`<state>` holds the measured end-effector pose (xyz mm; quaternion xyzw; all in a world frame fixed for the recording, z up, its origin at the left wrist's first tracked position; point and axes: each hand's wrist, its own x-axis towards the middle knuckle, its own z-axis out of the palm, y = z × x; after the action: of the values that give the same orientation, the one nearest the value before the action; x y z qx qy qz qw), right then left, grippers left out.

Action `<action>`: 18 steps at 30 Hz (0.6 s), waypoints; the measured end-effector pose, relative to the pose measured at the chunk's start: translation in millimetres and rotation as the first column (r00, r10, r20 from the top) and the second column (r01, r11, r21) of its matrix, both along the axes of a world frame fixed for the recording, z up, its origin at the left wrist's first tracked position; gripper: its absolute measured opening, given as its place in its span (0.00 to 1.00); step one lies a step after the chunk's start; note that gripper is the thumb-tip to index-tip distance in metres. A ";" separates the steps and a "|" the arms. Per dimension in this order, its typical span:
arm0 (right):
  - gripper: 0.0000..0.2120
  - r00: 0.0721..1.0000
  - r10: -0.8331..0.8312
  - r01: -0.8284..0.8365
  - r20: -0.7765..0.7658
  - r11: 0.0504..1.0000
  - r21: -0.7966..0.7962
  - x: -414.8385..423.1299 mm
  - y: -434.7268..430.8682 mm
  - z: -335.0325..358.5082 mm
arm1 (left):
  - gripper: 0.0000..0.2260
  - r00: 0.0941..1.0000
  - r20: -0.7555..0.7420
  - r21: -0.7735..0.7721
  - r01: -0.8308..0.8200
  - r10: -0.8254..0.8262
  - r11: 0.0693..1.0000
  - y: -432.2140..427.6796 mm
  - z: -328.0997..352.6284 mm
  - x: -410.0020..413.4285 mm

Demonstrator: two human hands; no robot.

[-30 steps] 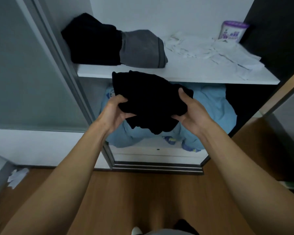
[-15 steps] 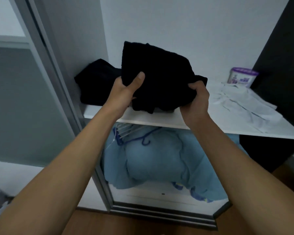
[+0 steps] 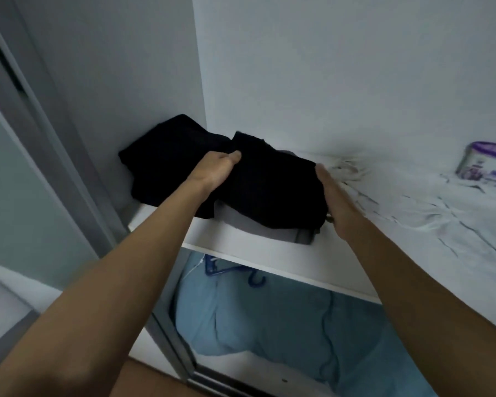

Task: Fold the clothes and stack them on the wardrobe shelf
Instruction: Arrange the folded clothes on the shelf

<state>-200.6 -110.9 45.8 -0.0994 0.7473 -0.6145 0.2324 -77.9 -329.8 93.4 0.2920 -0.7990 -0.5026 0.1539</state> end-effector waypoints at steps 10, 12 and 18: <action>0.15 0.885 -0.202 0.172 -0.418 0.979 -0.109 -50.9 -28.8 4.5 | 0.19 0.951 -0.111 -0.309 -0.308 0.287 0.900 -30.2 -15.4 -66.6; 0.14 0.938 -0.060 0.105 -0.340 0.988 0.116 -56.1 -30.2 -14.4 | 0.13 0.961 0.068 -0.321 -0.234 0.268 0.918 -34.2 -25.5 -66.1; 0.29 0.765 -0.168 0.350 -0.622 0.919 0.183 -51.2 -42.5 -7.5 | 0.16 0.943 -0.331 -0.643 -0.208 -0.023 0.737 -24.1 5.0 -71.2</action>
<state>-251.8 -153.4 38.3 -0.1466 0.8696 -0.4629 -0.0897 -149.2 -353.9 98.4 0.1721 -0.8746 -0.2135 0.3999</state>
